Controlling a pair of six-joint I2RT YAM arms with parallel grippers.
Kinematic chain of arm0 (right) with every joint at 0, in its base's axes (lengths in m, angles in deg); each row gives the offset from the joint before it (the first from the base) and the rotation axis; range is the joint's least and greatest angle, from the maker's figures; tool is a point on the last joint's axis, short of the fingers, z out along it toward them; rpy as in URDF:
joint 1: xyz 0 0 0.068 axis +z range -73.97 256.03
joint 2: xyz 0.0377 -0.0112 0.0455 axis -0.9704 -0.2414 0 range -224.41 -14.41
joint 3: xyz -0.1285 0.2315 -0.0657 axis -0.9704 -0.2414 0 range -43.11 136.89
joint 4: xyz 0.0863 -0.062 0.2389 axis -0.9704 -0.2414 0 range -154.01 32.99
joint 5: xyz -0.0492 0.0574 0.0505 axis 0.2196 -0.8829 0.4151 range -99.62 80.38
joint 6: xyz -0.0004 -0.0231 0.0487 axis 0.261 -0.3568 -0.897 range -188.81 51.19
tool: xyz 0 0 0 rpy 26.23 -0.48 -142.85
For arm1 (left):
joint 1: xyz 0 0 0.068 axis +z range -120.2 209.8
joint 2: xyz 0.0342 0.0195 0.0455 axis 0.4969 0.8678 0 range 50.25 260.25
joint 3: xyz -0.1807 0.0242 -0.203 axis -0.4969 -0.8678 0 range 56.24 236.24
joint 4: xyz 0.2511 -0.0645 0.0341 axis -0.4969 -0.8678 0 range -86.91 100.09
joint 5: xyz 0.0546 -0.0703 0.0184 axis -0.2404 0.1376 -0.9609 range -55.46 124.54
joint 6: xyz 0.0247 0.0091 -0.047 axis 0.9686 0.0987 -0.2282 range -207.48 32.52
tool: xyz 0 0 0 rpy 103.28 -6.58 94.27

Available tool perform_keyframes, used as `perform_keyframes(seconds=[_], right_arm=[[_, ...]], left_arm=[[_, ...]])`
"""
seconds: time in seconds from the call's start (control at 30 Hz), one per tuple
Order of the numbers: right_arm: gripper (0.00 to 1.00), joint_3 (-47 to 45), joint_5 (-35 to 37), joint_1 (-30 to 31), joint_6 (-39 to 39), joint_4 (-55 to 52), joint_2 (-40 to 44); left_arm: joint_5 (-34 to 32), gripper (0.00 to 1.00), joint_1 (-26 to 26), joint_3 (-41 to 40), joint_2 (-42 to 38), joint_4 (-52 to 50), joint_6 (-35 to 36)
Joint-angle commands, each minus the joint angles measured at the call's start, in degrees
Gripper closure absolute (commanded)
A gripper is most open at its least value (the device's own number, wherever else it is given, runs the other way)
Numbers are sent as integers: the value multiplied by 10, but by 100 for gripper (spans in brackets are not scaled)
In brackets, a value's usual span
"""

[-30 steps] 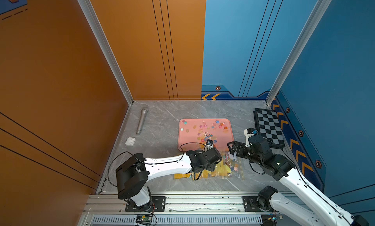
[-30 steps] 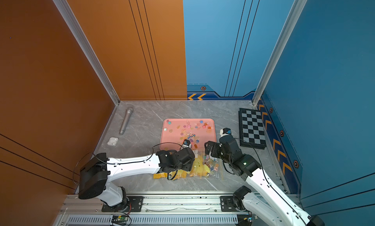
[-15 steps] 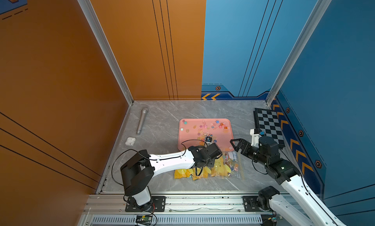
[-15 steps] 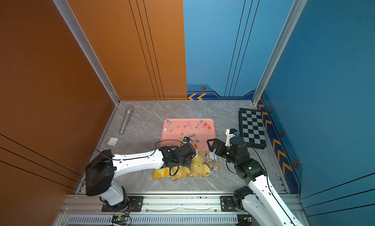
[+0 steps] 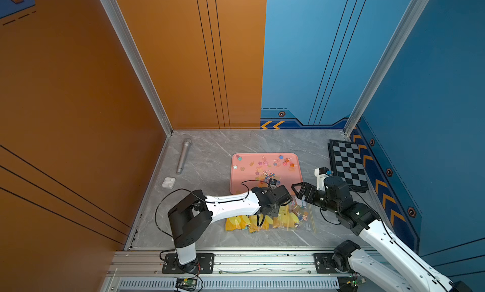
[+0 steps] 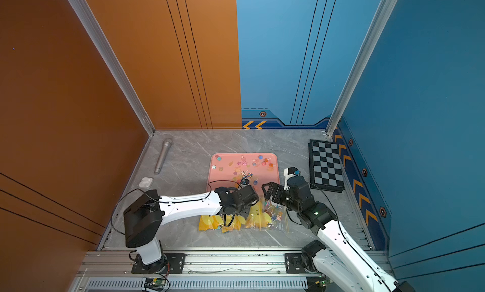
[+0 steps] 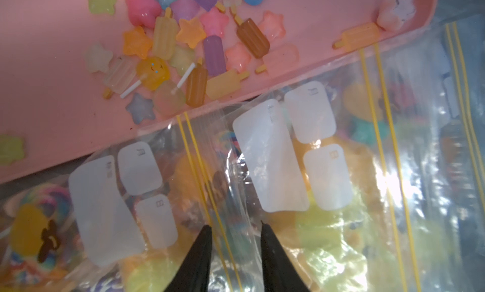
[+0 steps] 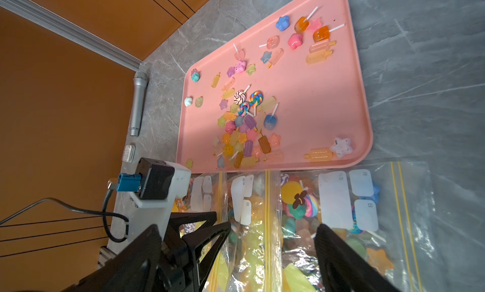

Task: Pour candies out of the ziploc bag
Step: Open the ziploc bag at the center of the board.

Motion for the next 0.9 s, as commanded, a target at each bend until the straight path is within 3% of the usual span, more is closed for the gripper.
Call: perform_keyframes(seconds=[0.0,0.1,0.37,0.57,0.87], right_arm=[[8,18,25,5,8,-6,-2],[8,23,29,5,13,-10,-3],[9,22,38,4,13,-15,4],[9,20,40,5,22,-25,8],[10,19,31,13,38,-26,1]], left_arm=[[-15,68,-5,12,7,-27,-3],[-16,71,-6,17,13,-33,-3],[-15,92,-5,20,18,-34,-3],[-22,100,-5,13,0,-34,0],[-34,100,-3,-7,-40,-34,8]])
